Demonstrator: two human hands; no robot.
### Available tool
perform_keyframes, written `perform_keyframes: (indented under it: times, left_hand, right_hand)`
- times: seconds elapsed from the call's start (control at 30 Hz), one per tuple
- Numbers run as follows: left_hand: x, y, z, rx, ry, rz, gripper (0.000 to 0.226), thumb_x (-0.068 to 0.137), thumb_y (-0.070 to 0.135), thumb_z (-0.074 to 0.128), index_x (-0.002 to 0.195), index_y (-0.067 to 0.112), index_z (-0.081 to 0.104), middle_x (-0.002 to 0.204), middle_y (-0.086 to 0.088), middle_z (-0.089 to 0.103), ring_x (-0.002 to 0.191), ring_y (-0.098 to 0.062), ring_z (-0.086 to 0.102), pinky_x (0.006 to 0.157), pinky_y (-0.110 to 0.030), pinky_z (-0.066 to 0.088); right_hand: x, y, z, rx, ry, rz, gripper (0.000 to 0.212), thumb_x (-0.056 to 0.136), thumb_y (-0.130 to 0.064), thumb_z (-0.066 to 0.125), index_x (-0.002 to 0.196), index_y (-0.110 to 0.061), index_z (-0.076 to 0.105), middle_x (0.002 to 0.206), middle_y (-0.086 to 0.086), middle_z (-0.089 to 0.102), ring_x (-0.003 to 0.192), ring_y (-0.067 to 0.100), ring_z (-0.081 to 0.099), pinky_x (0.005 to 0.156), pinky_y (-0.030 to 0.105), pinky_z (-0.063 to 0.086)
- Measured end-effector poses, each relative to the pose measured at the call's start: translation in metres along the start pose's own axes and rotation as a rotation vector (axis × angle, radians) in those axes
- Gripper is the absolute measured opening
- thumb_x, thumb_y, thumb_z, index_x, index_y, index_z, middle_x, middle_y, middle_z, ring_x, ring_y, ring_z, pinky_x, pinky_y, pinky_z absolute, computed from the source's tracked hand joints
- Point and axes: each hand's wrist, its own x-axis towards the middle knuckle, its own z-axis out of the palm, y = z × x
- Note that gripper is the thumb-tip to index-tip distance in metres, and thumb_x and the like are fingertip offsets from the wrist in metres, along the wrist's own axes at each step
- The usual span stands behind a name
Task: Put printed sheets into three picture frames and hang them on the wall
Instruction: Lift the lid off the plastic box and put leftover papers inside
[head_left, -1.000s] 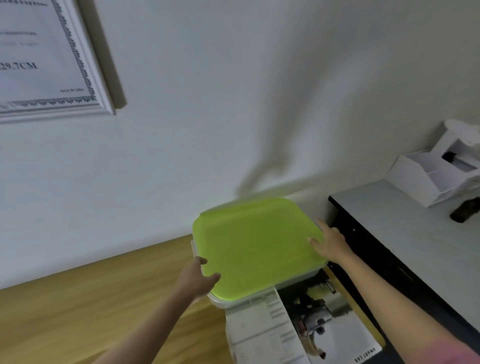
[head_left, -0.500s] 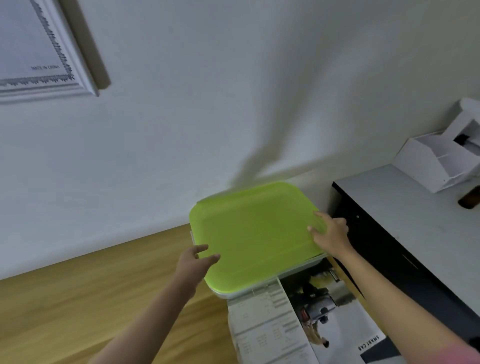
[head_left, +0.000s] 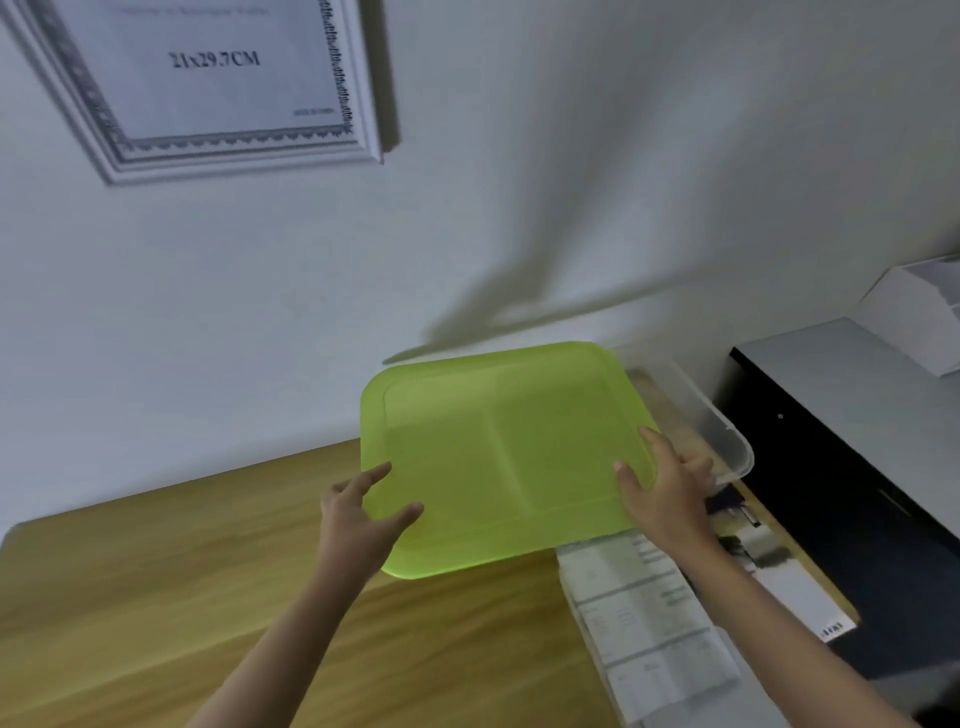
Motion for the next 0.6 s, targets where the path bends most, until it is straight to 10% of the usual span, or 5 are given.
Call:
perform_keyframes:
  times: [0.6]
  left_hand:
    - [0.0, -0.211, -0.235, 0.209, 0.026, -0.259, 0.085, 0.057, 0.027, 0.088, 0.132, 0.025, 0.05, 0.136, -0.019, 0.032, 0.125, -0.038, 0.036, 0.106, -0.051, 0.035]
  right_hand:
    - [-0.18, -0.148, 0.231, 0.07, -0.335, 0.086, 0.057, 0.087, -0.031, 0.059, 0.139, -0.021, 0.038, 0.13, 0.02, 0.026, 0.124, 0.037, 0.025, 0.1, 0.034, 0.034]
